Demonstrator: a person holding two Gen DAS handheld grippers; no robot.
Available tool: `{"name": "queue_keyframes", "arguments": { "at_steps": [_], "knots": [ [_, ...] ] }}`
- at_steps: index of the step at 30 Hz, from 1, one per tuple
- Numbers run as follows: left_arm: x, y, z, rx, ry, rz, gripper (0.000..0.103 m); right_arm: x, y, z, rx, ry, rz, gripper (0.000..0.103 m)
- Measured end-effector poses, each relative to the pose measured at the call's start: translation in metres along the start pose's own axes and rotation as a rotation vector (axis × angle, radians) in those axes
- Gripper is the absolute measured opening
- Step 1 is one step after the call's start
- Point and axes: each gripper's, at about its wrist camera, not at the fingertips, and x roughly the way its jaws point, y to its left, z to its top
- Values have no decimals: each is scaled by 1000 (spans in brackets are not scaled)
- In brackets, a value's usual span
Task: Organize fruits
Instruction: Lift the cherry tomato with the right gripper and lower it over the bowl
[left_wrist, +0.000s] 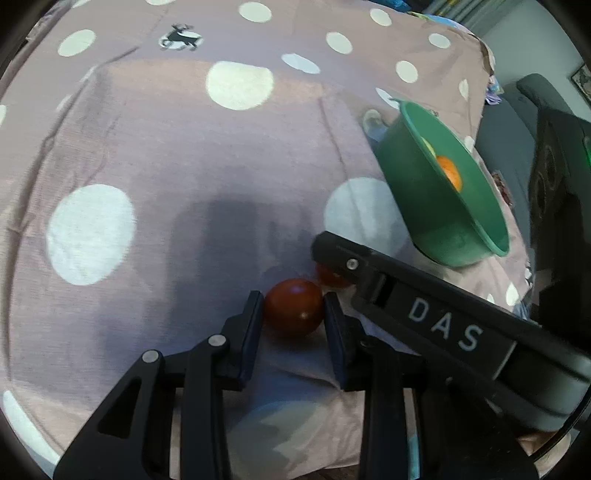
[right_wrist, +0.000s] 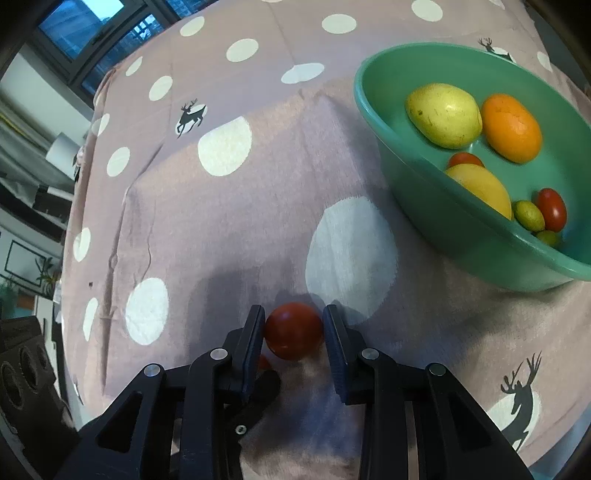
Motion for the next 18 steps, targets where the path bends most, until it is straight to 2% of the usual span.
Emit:
{"name": "queue_keyframes", "arguments": {
  "at_steps": [3, 7, 14, 18],
  "knots": [
    [-8, 5, 5, -10, -34, 30, 33, -8, 2, 4, 14, -38, -2, 34],
    [-26, 6, 18, -8, -99, 61, 33, -26, 8, 16, 31, -103, 49, 34],
    [-59, -4, 63, 22, -228, 94, 33, -53, 27, 55, 46, -186, 95, 34],
    [-77, -4, 87, 8, -340, 127, 33, -72, 38, 77, 33, -279, 81, 34]
  ]
}}
